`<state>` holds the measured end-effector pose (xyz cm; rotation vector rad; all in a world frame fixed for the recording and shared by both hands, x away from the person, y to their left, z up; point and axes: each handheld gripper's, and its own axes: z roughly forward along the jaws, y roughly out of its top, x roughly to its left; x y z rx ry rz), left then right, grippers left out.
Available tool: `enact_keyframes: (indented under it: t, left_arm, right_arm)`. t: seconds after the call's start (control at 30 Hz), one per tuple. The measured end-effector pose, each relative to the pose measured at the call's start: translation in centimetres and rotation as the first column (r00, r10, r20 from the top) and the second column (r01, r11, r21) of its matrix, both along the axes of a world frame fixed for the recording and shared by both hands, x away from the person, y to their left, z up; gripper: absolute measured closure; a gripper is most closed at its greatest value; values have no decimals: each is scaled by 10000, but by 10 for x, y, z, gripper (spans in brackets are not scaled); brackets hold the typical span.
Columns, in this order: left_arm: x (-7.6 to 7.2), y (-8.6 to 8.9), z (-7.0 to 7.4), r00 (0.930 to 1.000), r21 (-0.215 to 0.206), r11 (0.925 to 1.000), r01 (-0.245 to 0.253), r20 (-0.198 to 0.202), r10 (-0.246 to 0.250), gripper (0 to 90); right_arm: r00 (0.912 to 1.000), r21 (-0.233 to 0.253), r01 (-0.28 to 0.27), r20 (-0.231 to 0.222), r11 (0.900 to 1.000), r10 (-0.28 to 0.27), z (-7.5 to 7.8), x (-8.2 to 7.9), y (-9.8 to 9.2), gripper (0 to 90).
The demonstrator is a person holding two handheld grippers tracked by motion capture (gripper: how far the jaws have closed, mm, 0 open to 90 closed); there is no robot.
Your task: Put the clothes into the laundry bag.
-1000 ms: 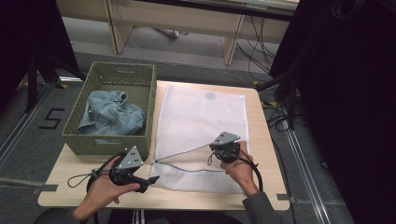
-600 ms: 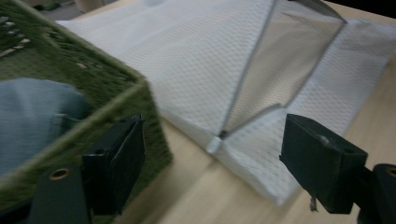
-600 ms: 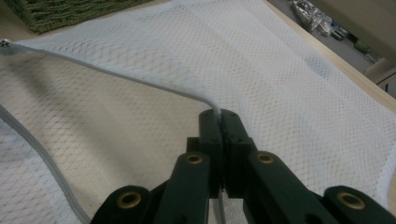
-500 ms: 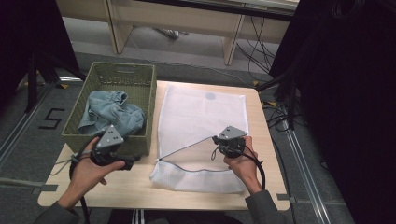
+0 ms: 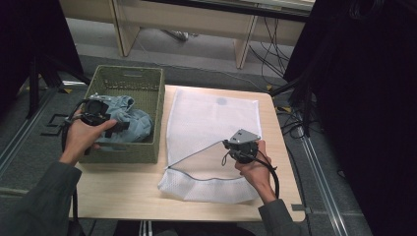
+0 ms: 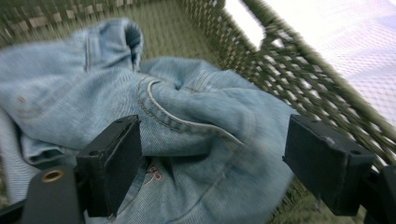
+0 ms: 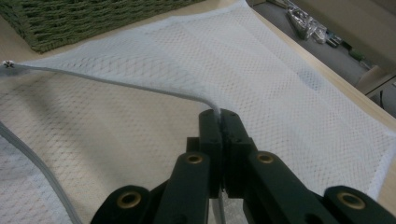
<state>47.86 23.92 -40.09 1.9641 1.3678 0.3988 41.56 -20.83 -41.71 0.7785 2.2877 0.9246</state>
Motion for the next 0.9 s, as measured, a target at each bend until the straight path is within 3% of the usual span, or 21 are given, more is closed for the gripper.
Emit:
enact_keyframes:
  t: [0.03, 0.07, 0.13, 0.27, 0.33, 0.4, 0.47, 0.53, 0.57, 0.6, 0.63, 0.7, 0.73, 0.77, 0.83, 0.9]
  left_arm:
    - [3, -2, -3, 9995, -118, 9999, -113, -280, 110, 203]
    - [6, -3, -3, 9981, -191, 9997, -152, -593, 140, 202]
    - [11, -6, -4, 9875, -121, 9997, 235, -1558, -251, 202]
    - [23, -21, -6, 9784, -53, 9999, 90, -2065, -99, 171]
    - [33, -28, -9, 9768, -11, 9999, 129, -2136, -129, 149]
    - [40, -33, -11, 9698, 65, 10000, -15, -2439, 31, 147]
    - [51, -39, -21, 9574, 562, 9983, 160, -2888, 9, 143]
    - [59, -42, -28, 9488, 718, 9971, 263, -3158, -23, 141]
    - [64, -44, -31, 9247, 738, 9972, 102, -3803, 187, 140]
    - [67, -46, -33, 9105, 647, 9978, -121, -4119, 377, 132]
    - [68, -48, -34, 9030, 633, 9976, -267, -4265, 513, 132]
    - [72, -48, -33, 8999, 777, 9970, -9, -4348, 347, 151]
    - [75, -47, -32, 9042, 998, 9949, 172, -4262, 272, 219]
    - [76, -46, -33, 9125, 1066, 9939, 289, -4087, 173, 291]
    - [79, -45, -35, 9213, 930, 9949, 398, -3888, -5, 452]
    - [83, -44, -34, 9393, 1492, 9867, 644, -3431, -94, 548]
  right_arm:
    - [9997, -61, -33, 261, 10000, 34, 0, 2, -2, 896]
    - [9998, 31, -7, 200, 10000, 6, 0, 2, -2, 896]
    - [9997, -55, -80, 219, 10000, 82, -1, 2, -2, 896]
    - [9999, -4, 7, 134, 10000, -7, -2, 2, -1, 896]
    - [10000, -40, 45, 34, 10000, -45, -3, 1, 0, 895]
    - [9997, -57, -36, 258, 10000, 38, -4, 3, 0, 895]
    - [9994, -42, 40, 330, 10000, -38, -3, 3, 1, 895]
    - [9993, -124, -5, 369, 9999, 10, -4, 3, 1, 895]
    - [9994, -121, -7, 342, 9999, 12, -4, 3, 1, 895]
    - [9998, -153, -166, 137, 9997, 168, -4, 3, 0, 895]
    - [9998, -138, -174, 122, 9998, 176, -4, 3, 1, 895]
    - [9999, -93, -100, 137, 9999, 101, -5, 3, 1, 895]
    - [9997, -63, -55, 220, 10000, 57, -6, 3, 2, 895]
    - [9997, -131, 4, 233, 9999, -1, -5, 2, 2, 894]
    - [9998, -163, -65, 204, 9998, 69, -4, 3, 1, 895]
    - [9996, -59, 33, 287, 10000, -31, -4, 2, 2, 895]
